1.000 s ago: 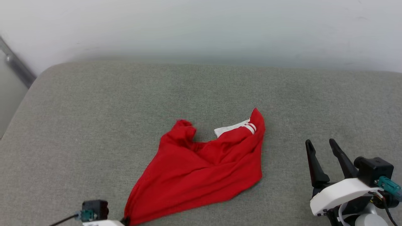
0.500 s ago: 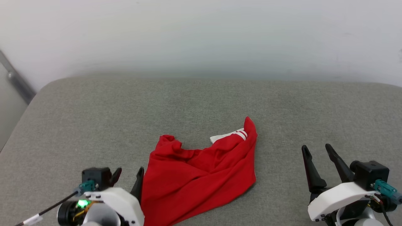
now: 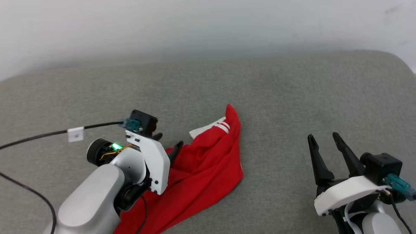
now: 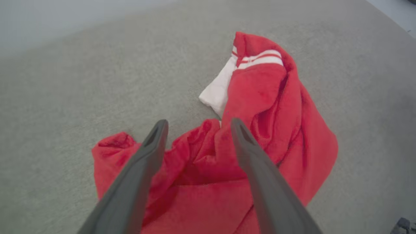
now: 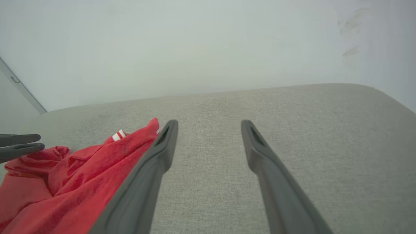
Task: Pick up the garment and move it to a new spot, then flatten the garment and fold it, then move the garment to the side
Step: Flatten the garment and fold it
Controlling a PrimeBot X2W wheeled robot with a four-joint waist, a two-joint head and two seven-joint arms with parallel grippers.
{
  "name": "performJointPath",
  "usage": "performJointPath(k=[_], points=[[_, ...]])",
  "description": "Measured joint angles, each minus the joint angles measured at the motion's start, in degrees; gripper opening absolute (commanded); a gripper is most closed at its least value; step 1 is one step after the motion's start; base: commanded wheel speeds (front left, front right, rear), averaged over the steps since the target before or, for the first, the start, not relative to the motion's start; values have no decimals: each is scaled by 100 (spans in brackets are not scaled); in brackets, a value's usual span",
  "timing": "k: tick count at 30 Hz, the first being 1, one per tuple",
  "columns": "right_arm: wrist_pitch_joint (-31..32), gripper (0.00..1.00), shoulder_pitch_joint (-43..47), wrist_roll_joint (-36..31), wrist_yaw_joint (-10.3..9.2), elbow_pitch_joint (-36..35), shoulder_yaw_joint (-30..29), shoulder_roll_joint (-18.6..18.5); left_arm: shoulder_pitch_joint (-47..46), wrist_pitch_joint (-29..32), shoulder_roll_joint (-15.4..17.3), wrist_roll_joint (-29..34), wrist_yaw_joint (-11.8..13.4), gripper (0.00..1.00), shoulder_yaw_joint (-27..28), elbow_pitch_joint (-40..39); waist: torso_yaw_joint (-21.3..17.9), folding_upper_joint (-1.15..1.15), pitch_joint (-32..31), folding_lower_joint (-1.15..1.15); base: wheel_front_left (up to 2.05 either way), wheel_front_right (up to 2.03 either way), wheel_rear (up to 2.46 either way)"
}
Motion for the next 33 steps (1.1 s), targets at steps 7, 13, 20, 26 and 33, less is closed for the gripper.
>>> performJointPath(k=[7, 13, 20, 26, 33], points=[[-125, 100, -152, 54, 0, 170, 36, 1, -398, 980, -30, -71, -450, 100, -520, 728, -374, 0, 386, 0, 0, 0, 0], [-226, 100, -264, 135, 0, 304, 67, 1, -633, 1595, -122, -162, -523, 43, -725, 1248, -542, 0, 607, 0, 0, 0, 0], [-266, 100, -258, 132, 0, 424, -22, 1, -640, 756, -314, 212, -268, 0, -775, 1346, -437, 0, 536, 0, 0, 0, 0], [-192, 100, -142, 20, 0, 410, -111, 3, -589, -132, -389, 658, 77, 0, -812, 609, -170, 0, 244, 0, 0, 0, 0], [-56, 100, 5, -19, 0, 233, -185, 4, -10, -298, -542, 1013, 115, 0, -1454, -673, 243, 0, -69, 0, 0, 0, 0]])
